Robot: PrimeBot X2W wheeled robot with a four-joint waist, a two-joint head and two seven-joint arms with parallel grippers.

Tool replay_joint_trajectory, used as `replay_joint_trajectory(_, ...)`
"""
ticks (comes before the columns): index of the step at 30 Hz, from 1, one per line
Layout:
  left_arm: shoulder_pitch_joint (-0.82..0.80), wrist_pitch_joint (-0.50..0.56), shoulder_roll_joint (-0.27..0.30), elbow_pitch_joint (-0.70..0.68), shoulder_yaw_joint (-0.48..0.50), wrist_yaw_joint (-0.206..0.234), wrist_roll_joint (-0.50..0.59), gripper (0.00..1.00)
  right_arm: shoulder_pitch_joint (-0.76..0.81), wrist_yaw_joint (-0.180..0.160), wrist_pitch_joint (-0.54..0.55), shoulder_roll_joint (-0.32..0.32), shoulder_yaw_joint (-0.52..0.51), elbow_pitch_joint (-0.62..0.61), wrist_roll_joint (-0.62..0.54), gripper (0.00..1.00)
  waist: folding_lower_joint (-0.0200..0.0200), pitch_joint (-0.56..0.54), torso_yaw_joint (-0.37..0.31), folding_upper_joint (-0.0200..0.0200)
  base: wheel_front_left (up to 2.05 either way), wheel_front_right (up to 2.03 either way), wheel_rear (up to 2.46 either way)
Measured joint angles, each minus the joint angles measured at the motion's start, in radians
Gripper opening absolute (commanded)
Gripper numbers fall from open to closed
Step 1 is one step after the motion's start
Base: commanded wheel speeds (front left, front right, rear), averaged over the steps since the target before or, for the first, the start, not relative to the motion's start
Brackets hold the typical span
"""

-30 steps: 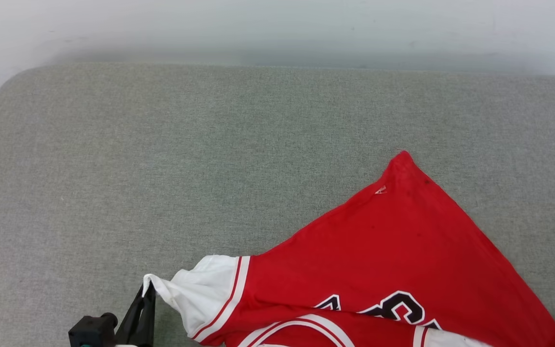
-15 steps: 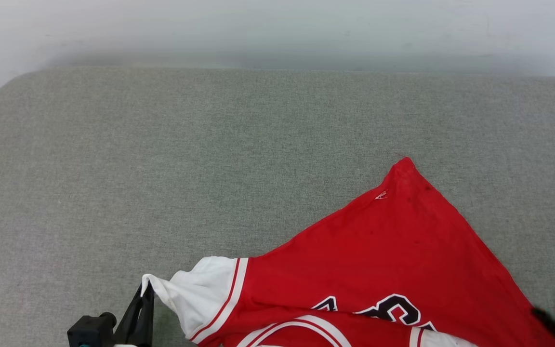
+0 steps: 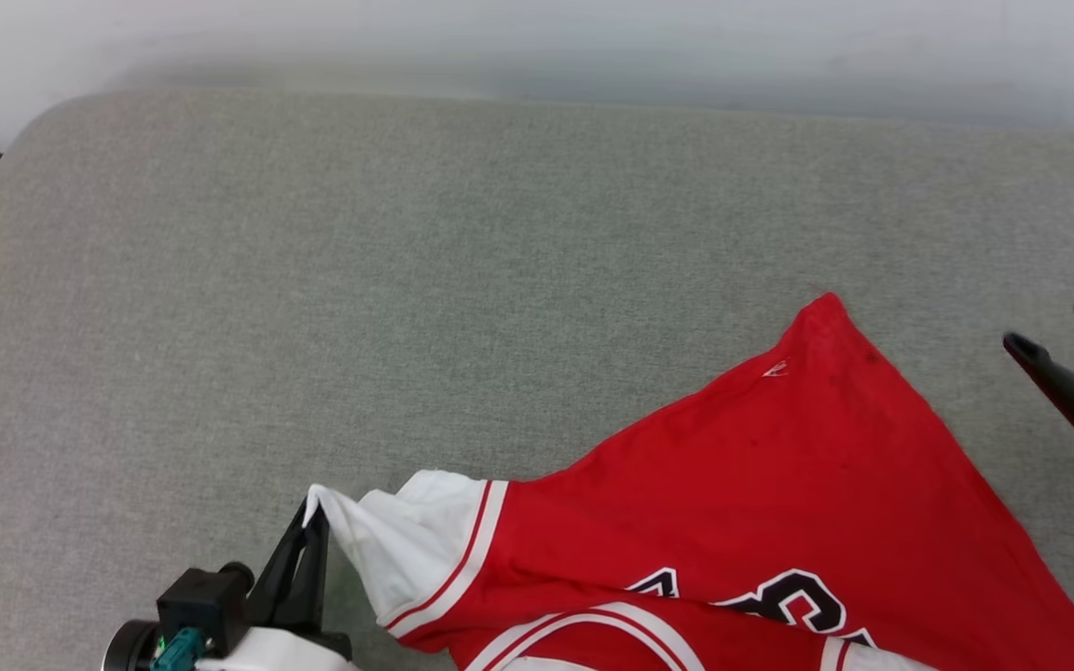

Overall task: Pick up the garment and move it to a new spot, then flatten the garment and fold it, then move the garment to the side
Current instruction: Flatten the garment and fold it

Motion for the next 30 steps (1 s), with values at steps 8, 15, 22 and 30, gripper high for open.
replay_joint_trajectory(8,-0.062,-0.003,-0.019,-0.006,-0.035,-0.007,0.016,0.0,-0.249,0.0,0.154,-0.043,0.195,0.064,-0.01,1.0,0.0,0.064,0.045,0.0,0.0,0.0,0.0)
replay_joint_trajectory(15,-0.099,-0.015,-0.036,-0.004,-0.06,-0.013,0.025,0.0,-0.408,0.0,0.26,-0.054,0.343,0.182,-0.014,1.0,0.0001,0.122,0.089,0.0,0.0,0.0,0.0)
replay_joint_trajectory(22,-0.138,-0.022,-0.055,0.0,-0.079,-0.016,0.034,0.0,-0.511,0.0,0.307,-0.053,0.46,0.302,-0.019,1.0,0.0001,0.18,0.127,0.0,0.0,0.0,0.0)
replay_joint_trajectory(30,-0.175,-0.027,-0.073,0.01,-0.096,-0.025,0.043,0.0,-0.561,0.0,0.296,-0.056,0.583,0.39,-0.013,1.0,0.0,0.237,0.159,0.0,0.0,0.0,0.0)
